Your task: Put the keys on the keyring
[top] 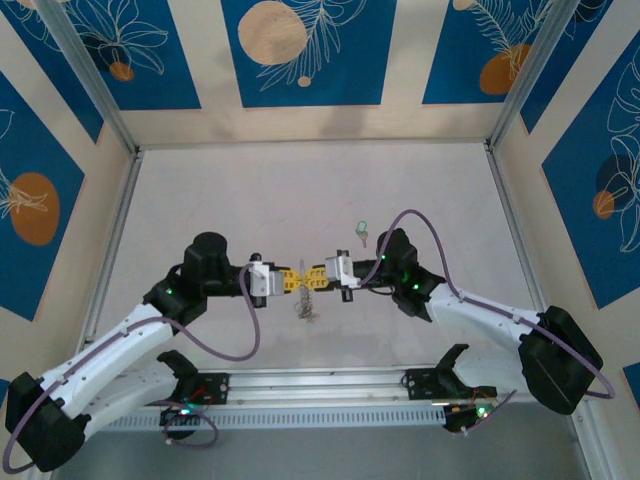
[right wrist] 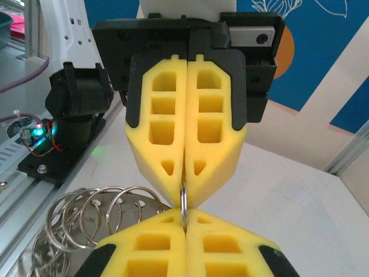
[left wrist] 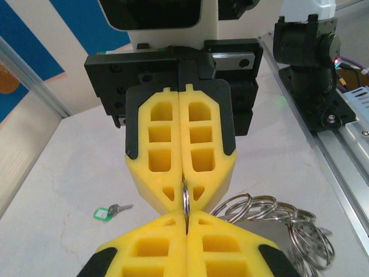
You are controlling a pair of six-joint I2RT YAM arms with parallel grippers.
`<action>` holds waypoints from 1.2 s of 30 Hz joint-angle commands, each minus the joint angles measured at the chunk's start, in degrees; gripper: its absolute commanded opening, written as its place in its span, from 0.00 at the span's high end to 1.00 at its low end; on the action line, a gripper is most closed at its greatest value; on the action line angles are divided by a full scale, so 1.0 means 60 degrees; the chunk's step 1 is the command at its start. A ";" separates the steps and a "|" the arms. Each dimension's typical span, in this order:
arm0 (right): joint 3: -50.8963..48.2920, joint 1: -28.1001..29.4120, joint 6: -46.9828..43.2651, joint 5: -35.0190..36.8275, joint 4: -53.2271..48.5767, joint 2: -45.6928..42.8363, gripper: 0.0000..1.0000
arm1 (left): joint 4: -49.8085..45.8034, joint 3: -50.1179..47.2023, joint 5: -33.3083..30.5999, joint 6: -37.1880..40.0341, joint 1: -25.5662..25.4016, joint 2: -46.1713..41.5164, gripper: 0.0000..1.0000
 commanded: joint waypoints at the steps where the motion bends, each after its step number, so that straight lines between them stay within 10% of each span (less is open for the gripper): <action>1: 0.0415 0.0168 -0.0368 0.0563 -0.0074 -0.0026 0.91 | -0.0489 0.0209 -0.0582 0.0354 -0.0192 -0.0182 1.00; 11: 0.1135 0.0655 -0.1417 0.2434 -0.2035 0.0203 0.76 | -0.2618 0.1387 -0.2529 0.1025 -0.0673 0.0402 1.00; 26: 0.1330 0.0901 -0.1499 0.2859 -0.2551 0.0482 0.82 | -0.2807 0.1598 -0.2004 0.1203 -0.0753 0.0396 1.00; 32: 0.1228 0.0882 -0.1542 0.2740 -0.2630 0.0227 1.00 | -0.2629 0.1502 -0.1982 0.1095 -0.0755 0.0267 1.00; 36: 0.0761 0.0669 -0.1056 0.2244 -0.1826 -0.0177 1.00 | -0.2582 0.1299 -0.1983 0.1054 -0.0749 -0.0022 0.70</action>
